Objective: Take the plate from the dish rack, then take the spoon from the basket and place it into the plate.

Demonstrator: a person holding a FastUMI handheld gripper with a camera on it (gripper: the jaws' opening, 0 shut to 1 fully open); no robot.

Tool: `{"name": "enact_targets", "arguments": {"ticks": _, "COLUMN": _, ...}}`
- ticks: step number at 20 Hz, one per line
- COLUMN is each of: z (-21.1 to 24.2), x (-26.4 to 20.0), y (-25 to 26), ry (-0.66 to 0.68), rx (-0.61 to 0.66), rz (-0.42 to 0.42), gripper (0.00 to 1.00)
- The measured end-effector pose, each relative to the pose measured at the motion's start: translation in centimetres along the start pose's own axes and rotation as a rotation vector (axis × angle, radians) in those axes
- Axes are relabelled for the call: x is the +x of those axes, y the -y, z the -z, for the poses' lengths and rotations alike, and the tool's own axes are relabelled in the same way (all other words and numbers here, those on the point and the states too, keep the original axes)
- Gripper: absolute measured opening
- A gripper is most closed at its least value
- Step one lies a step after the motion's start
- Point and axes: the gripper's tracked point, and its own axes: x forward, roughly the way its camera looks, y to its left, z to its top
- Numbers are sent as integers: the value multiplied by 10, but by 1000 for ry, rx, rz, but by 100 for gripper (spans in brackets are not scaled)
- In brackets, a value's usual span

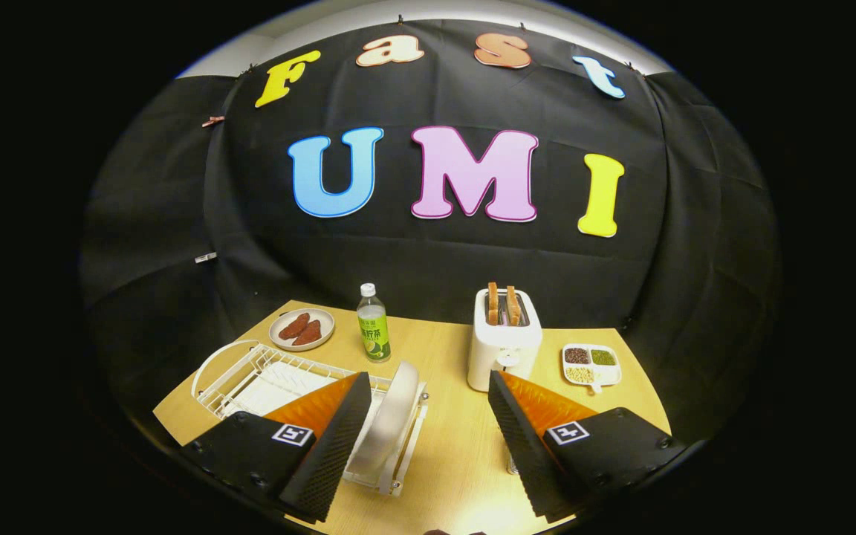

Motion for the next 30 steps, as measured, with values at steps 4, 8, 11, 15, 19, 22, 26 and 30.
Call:
{"name": "enact_targets", "arguments": {"ticks": 4, "z": 13, "x": 33, "y": -5, "ry": -120, "rx": 7, "rz": 12, "gripper": 98}}
{"name": "enact_targets", "arguments": {"ticks": 8, "z": 29, "x": 59, "y": -8, "ry": -212, "rx": 38, "rz": 24, "gripper": 98}}
{"name": "enact_targets", "arguments": {"ticks": 11, "z": 46, "x": 69, "y": -11, "ry": -298, "rx": 63, "rz": 25, "gripper": 98}}
{"name": "enact_targets", "arguments": {"ticks": 15, "z": 65, "x": 82, "y": -11, "ry": -366, "rx": 161, "rz": 36, "gripper": 89}}
{"name": "enact_targets", "arguments": {"ticks": 19, "z": 82, "x": 82, "y": -23, "ry": -442, "rx": 264, "rz": 14, "gripper": 65}}
{"name": "enact_targets", "arguments": {"ticks": 22, "z": 83, "x": 82, "y": -26, "ry": -460, "rx": 272, "rz": 36, "gripper": 43}}
{"name": "enact_targets", "arguments": {"ticks": 26, "z": 83, "x": 77, "y": -26, "ry": -460, "rx": 251, "rz": 83, "gripper": 36}}
{"name": "enact_targets", "arguments": {"ticks": 30, "z": 79, "x": 72, "y": -31, "ry": -440, "rx": 214, "rz": 96, "gripper": 34}}
